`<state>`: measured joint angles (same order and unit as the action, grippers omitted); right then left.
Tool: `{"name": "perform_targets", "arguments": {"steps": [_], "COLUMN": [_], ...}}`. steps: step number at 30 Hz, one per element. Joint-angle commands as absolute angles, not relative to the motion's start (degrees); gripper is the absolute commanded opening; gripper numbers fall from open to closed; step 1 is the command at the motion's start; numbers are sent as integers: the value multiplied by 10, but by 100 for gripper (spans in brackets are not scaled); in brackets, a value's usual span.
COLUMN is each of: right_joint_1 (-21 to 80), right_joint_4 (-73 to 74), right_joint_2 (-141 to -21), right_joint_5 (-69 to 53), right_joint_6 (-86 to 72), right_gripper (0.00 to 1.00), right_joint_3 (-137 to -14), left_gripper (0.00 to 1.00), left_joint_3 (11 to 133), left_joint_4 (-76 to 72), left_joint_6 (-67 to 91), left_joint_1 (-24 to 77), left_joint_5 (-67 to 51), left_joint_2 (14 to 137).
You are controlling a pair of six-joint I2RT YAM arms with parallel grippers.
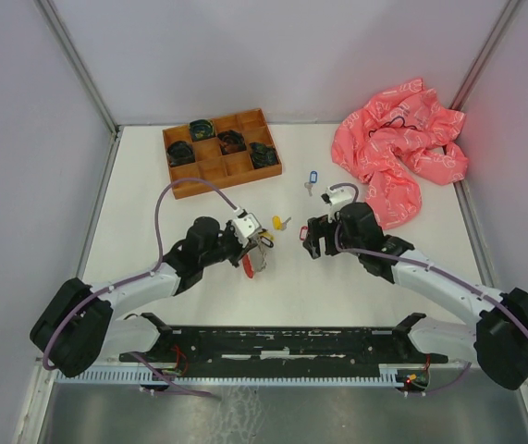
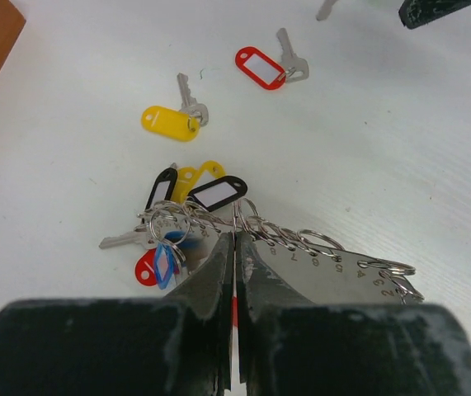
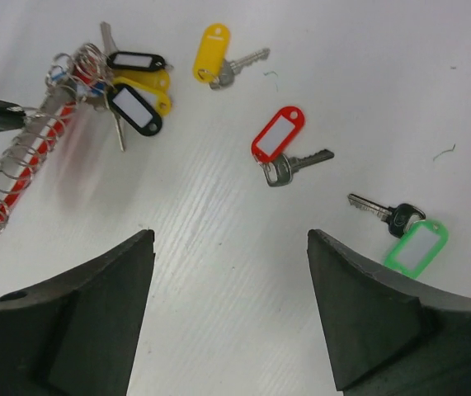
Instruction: Put the keys on the keyring
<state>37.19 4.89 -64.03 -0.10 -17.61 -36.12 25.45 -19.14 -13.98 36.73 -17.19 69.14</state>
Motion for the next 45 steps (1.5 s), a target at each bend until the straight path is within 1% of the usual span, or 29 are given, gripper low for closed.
{"name": "perform_targets", "arguments": {"steps": [1,2,5,10,15,19,25,27,31,35,38,41,45], "right_joint_1": [358,358,358,358,355,355,355,356,355,355,355,355,356], "right_joint_4": [80,81,77,22,102,121,151,158,162,159,161,173,178], "right_joint_2": [-663,-659,-649,-652,-706,-776,-893,-921,-971,-996,-1006,-1015,-1013], "right_joint_5": [-42,-41,-26,-105,-52,24,26,26,30,24,22,25,27], "right_joint_6": [-196,-189,-191,-181,-124,-121,-104,-103,-108,-108,-108,-111,-119], "right_gripper": [97,100,100,100,100,90,76,68,57,46,42,36,31], "right_joint_3": [-400,-404,-408,-401,-455,-494,-566,-582,-605,-616,-621,-628,-622], "left_gripper": [3,3,3,3,3,3,3,3,3,3,3,3,3], "left_joint_3": [260,259,255,261,263,269,277,277,276,278,279,281,283], "left_joint_4": [-211,-212,-215,-212,-210,-196,-179,-180,-182,-181,-179,-178,-173], "left_joint_6": [-117,-117,-117,-101,-103,-105,-106,-106,-111,-112,-113,-114,-117], "left_joint_1": [369,369,369,370,369,369,369,369,369,369,369,369,369], "left_joint_5": [-140,-138,-128,-121,-130,-146,-147,-150,-150,-153,-154,-156,-161], "left_joint_2": [680,678,675,685,687,690,694,695,696,698,700,702,703]}}
